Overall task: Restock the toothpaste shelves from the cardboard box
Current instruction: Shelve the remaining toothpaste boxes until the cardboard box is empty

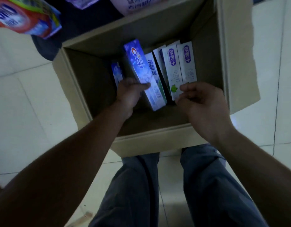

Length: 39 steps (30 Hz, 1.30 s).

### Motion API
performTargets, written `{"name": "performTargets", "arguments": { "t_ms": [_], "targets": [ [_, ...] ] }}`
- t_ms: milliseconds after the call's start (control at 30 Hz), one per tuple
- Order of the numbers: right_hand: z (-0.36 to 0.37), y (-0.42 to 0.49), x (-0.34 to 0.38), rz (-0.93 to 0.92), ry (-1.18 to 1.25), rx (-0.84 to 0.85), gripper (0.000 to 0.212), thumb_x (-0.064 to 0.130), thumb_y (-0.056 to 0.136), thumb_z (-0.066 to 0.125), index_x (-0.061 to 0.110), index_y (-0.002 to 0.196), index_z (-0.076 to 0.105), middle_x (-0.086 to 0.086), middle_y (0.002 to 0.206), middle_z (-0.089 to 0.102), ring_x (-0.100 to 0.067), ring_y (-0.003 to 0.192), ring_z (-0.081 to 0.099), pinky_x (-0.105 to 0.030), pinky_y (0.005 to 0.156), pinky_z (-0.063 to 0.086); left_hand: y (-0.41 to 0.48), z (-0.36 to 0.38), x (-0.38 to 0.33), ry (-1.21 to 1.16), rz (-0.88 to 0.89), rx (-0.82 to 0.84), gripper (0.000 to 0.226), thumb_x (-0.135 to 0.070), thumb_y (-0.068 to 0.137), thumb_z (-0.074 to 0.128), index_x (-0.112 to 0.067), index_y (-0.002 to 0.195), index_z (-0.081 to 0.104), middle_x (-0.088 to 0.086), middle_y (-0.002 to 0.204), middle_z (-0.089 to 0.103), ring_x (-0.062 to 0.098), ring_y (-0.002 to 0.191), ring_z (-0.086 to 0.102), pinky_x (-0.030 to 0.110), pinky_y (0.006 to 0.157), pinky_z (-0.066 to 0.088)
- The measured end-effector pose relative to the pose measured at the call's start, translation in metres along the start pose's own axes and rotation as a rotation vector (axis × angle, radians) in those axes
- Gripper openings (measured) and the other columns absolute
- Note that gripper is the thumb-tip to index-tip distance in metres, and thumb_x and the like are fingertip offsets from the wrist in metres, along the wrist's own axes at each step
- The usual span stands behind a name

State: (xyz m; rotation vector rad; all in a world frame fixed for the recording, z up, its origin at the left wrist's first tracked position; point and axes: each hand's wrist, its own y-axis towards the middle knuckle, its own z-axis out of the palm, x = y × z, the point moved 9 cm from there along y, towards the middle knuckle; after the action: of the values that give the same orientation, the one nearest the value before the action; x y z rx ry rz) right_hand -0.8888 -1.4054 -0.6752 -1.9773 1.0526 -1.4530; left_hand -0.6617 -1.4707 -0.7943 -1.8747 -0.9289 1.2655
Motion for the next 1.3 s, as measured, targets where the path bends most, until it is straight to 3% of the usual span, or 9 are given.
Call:
{"name": "performTargets", "arguments": {
  "t_ms": [133,200,300,367,533,700,900,1067,1300],
  "targets": [
    [0.024,-0.003,0.001,0.068,0.057,0.123,0.05,0.026,0.082,0.082,0.023,0.127,0.062,0.016,0.104,0.065,0.002,0.092,0.066,-0.022,0.088,0.054,-0.053,0.007,-0.008,-0.333,-0.14,0.298,0.011,-0.002,0.089,0.07,-0.008,0.098,0.071,0.006,0.097,0.077,0.017,0.09,0.073,0.031,0.084,0.06],
    [0.033,-0.005,-0.001,0.106,0.09,0.181,0.056,0.032,0.079,0.084,0.023,0.129,0.061,0.015,0.103,0.067,-0.004,0.095,0.068,-0.031,0.09,0.055,-0.072,0.01,-0.007,-0.457,-0.212,0.374,0.01,-0.005,0.091,0.069,-0.009,0.097,0.075,0.008,0.1,0.077,0.018,0.093,0.073,0.031,0.086,0.061],
    [0.037,-0.005,-0.001,0.099,0.109,0.243,0.028,0.029,0.078,0.083,0.014,0.101,0.076,-0.006,0.092,0.078,-0.024,0.087,0.075,-0.053,0.081,0.06,-0.083,0.018,-0.004,-0.513,-0.23,0.427,0.012,-0.008,0.089,0.07,-0.008,0.099,0.078,0.011,0.102,0.077,0.021,0.096,0.073,0.033,0.086,0.061],
    [0.031,-0.003,-0.005,0.099,0.133,0.214,0.019,0.028,0.075,0.084,0.017,0.089,0.079,-0.005,0.085,0.078,-0.025,0.08,0.076,-0.056,0.074,0.061,-0.074,0.019,0.003,-0.441,-0.235,0.396,0.03,-0.025,0.09,0.07,-0.008,0.114,0.073,0.011,0.112,0.076,0.026,0.108,0.071,0.037,0.093,0.058],
    [0.007,0.0,-0.011,0.103,0.072,0.119,0.037,0.046,0.065,0.077,0.019,0.091,0.077,-0.001,0.085,0.078,-0.023,0.079,0.075,-0.054,0.073,0.062,0.003,-0.032,0.029,0.3,-0.129,-0.196,0.041,-0.032,0.086,0.076,-0.009,0.119,0.069,0.016,0.117,0.071,0.033,0.11,0.067,0.04,0.089,0.056],
    [-0.007,0.003,-0.016,0.044,0.07,0.108,0.015,0.029,0.079,0.083,0.02,0.09,0.078,0.005,0.082,0.078,-0.014,0.074,0.075,-0.049,0.07,0.063,0.059,-0.028,0.067,0.704,-0.228,-0.363,0.077,-0.033,0.091,0.072,0.001,0.149,0.033,0.02,0.152,0.043,0.036,0.14,0.045,0.041,0.111,0.039],
    [-0.015,0.003,-0.027,0.034,0.078,0.102,0.013,0.028,0.079,0.083,0.024,0.09,0.077,0.01,0.082,0.078,-0.01,0.073,0.075,-0.043,0.069,0.062,0.084,-0.014,0.062,0.849,-0.222,-0.718,0.037,-0.022,0.108,0.028,-0.01,0.138,0.046,0.015,0.145,0.047,0.036,0.128,0.049,0.044,0.104,0.036],
    [-0.024,-0.007,-0.022,0.049,0.098,0.079,0.014,0.026,0.08,0.081,0.024,0.093,0.077,0.009,0.082,0.078,-0.009,0.073,0.073,-0.034,0.063,0.055,0.083,-0.025,0.066,0.724,-0.187,-0.492,0.065,-0.023,0.095,0.067,0.002,0.145,0.032,0.018,0.148,0.048,0.033,0.136,0.049,0.04,0.107,0.041],
    [-0.058,-0.062,0.045,0.082,0.303,0.176,0.014,0.01,0.081,0.074,0.017,0.092,0.078,-0.012,0.084,0.075,-0.026,0.071,0.069,-0.035,0.06,0.054,-0.056,-0.069,-0.016,0.291,0.159,-0.265,0.033,-0.017,0.082,0.08,-0.01,0.102,0.054,0.014,0.096,0.065,0.034,0.095,0.067,0.045,0.083,0.054]
  ]
}}
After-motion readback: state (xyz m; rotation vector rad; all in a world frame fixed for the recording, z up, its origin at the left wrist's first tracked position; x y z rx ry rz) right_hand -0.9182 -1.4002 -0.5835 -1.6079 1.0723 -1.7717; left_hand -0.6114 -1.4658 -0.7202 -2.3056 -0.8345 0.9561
